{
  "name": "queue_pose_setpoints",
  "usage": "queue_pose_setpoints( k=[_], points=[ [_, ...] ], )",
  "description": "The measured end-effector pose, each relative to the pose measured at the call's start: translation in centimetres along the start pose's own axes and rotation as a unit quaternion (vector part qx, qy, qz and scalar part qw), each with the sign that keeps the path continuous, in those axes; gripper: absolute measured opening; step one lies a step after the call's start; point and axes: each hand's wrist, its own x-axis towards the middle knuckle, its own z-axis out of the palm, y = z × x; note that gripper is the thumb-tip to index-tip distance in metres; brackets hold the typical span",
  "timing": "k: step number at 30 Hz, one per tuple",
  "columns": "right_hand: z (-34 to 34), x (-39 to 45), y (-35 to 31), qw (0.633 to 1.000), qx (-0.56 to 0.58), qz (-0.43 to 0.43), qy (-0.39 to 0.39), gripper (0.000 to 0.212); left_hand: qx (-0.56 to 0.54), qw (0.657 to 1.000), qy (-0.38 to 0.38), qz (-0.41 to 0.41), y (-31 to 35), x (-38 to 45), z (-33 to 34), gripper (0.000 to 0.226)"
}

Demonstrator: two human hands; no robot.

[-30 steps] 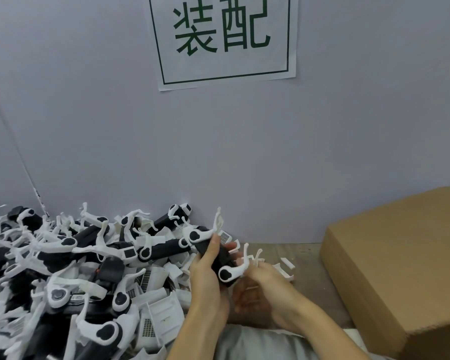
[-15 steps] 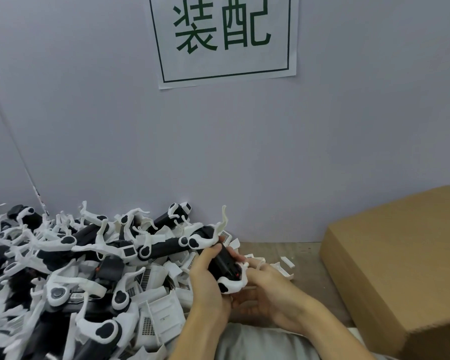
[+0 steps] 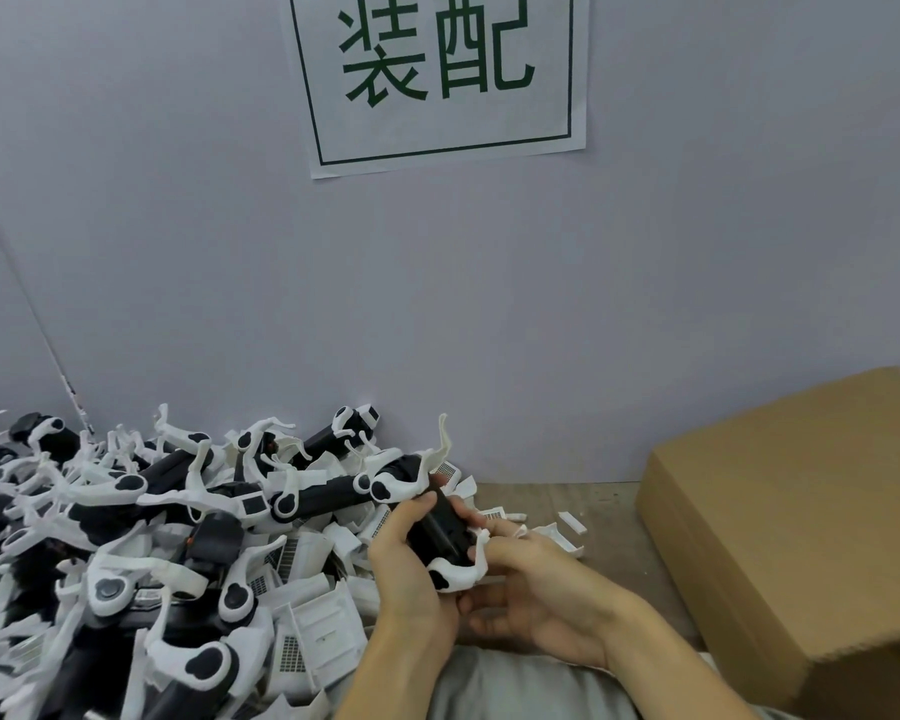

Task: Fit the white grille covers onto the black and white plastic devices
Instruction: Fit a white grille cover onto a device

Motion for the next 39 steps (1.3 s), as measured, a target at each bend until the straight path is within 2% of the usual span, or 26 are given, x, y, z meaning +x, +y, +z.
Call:
queue_pose_setpoints(
  k=[3, 9, 15, 21, 27, 31, 34, 36, 37, 38, 39],
  points=[
    [0.1, -0.1, -0.1, 1.0, -0.001, 0.011, 0.007, 0.047, -0.013, 1.0, -0.005, 0.003, 0.1, 0.0, 0.0, 0.014],
    [0.3, -0.3, -0.2, 0.999, -0.032, 0.021, 0.022, 0.039, 0.088, 0.996, 0.007, 0.029, -0.4, 0.2, -0.1, 0.017],
    [0.5, -0.5, -0.2, 1.0, -0.018, 0.014, 0.015, 0.034, 0.081, 0.996, 0.019, 0.015, -0.4, 0.1, -0.1, 0.017],
    [0.3, -0.4, -0.1, 1.0, -0.001, 0.017, -0.002, 0.041, 0.047, 0.999, 0.012, 0.02, 0.0, -0.1, -0.2, 0.016],
    [0.0, -0.3, -0.2, 0.999, -0.025, 0.025, 0.005, 0.042, 0.08, 0.996, 0.017, 0.021, -0.4, 0.0, -0.2, 0.017],
    [-0.2, -0.6, -0.5, 0.999, -0.041, 0.032, -0.001, 0.034, 0.037, 0.999, 0.013, 0.008, -0.2, 0.1, 0.1, 0.016],
    [-1.6, -1.1, -1.1, 0.997, -0.081, 0.016, -0.004, 0.034, -0.038, 0.998, 0.044, 0.028, 0.1, 0.5, 0.0, 0.015],
    [-3.0, -1.1, -1.4, 0.974, -0.2, -0.055, 0.095, 0.018, -0.025, 0.996, 0.062, 0.053, 0.2, 0.9, -0.2, 0.015],
    [-3.9, -1.0, -1.4, 0.935, -0.29, -0.097, 0.179, 0.02, -0.004, 0.996, 0.071, 0.054, 0.1, 1.0, -0.1, 0.019],
    [-4.8, -0.9, -1.2, 0.877, -0.386, -0.134, 0.252, 0.027, 0.021, 0.995, 0.077, 0.054, 0.0, 1.0, -0.1, 0.02],
    [-5.3, -0.8, -1.1, 0.826, -0.468, -0.145, 0.279, 0.031, 0.05, 0.994, 0.082, 0.056, -0.2, 1.0, -0.1, 0.017]
  ],
)
